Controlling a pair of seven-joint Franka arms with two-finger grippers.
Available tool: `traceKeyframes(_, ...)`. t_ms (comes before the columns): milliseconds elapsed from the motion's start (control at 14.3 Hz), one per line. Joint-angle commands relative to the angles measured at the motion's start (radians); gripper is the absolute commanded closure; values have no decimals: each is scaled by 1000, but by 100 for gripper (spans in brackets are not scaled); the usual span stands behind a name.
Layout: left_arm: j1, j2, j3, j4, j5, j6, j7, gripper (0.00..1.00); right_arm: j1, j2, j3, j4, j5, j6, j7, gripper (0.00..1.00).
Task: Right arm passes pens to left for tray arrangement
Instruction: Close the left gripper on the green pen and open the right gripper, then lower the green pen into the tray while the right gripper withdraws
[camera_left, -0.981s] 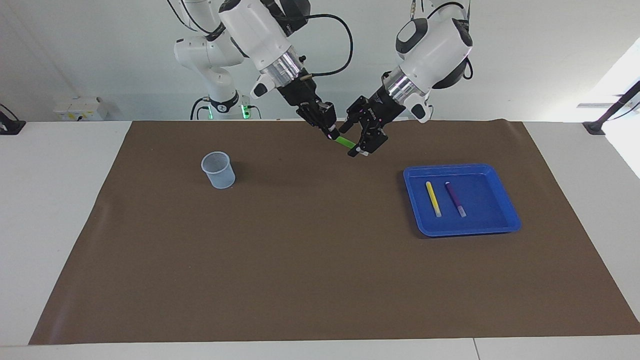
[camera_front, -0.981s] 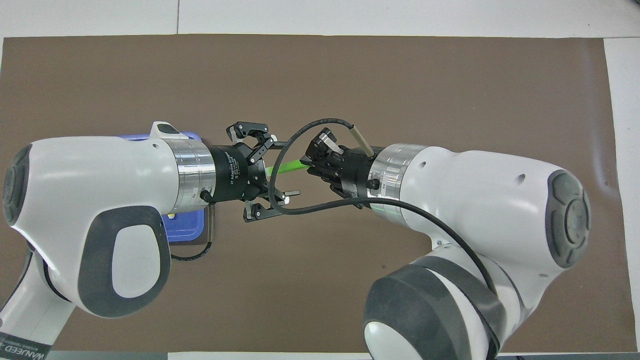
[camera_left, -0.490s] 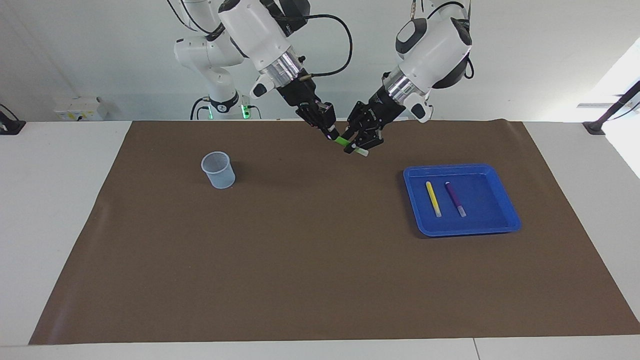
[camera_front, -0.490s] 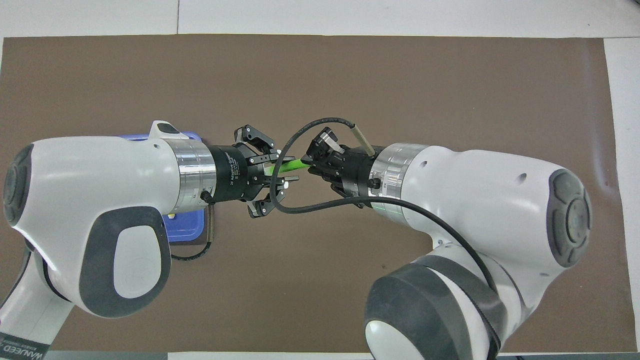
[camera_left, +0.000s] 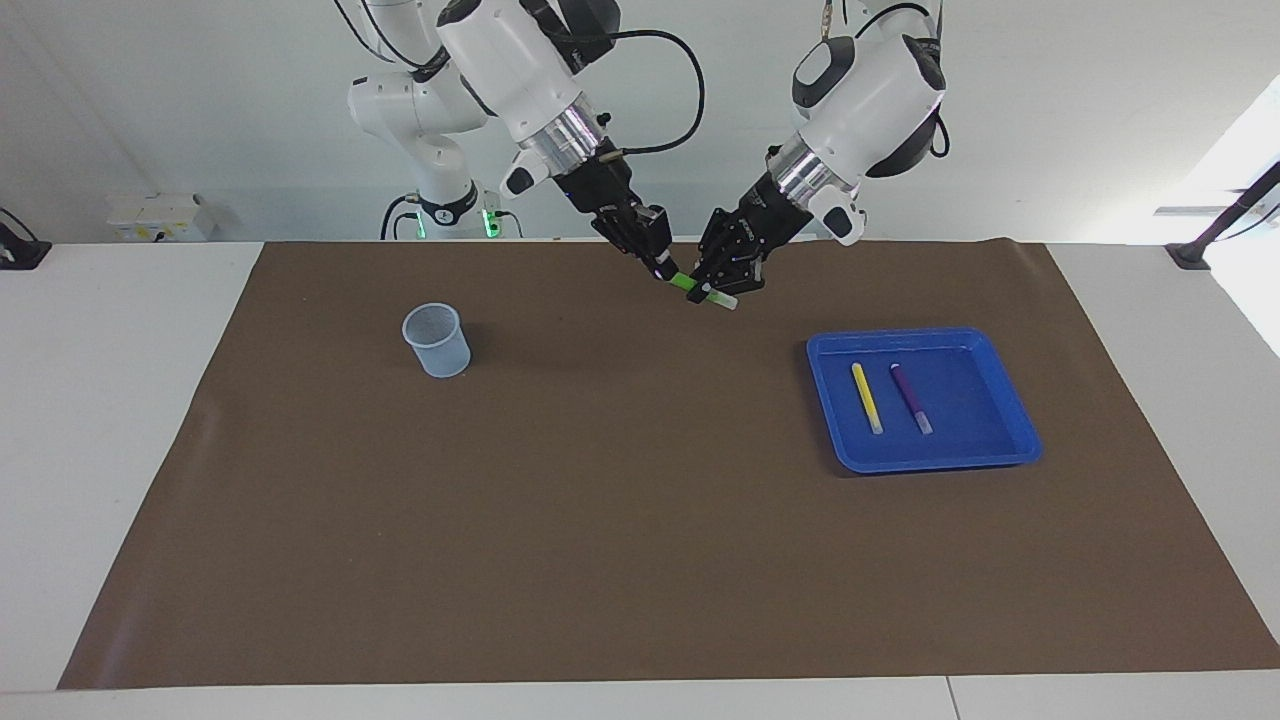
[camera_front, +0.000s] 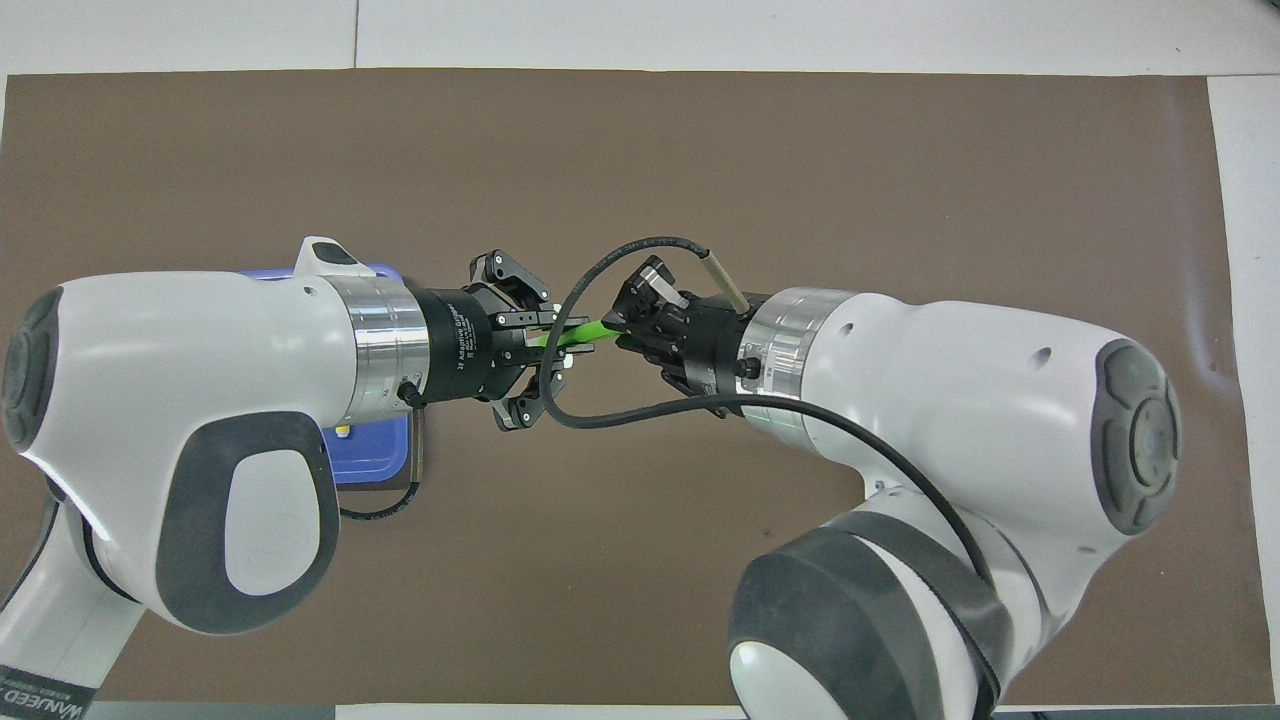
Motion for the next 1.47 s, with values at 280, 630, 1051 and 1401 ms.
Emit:
traceKeyframes(280, 7, -21, 6, -12, 26, 2, 18, 100, -22, -20, -4, -10, 23, -44, -11, 0)
traceKeyframes(630, 62, -19, 6, -15, 46, 0, 100, 100, -161, -59, -10, 12, -129, -294, -200, 0)
traceKeyframes(1051, 303, -23, 7, -67, 92, -185, 763, 100, -405, -60, -10, 35, -323, -576, -643, 0)
traceKeyframes(1401, 467, 78, 6, -114, 326, -185, 1322, 100, -331, 31, -103, 87, -539, -682, -830, 0)
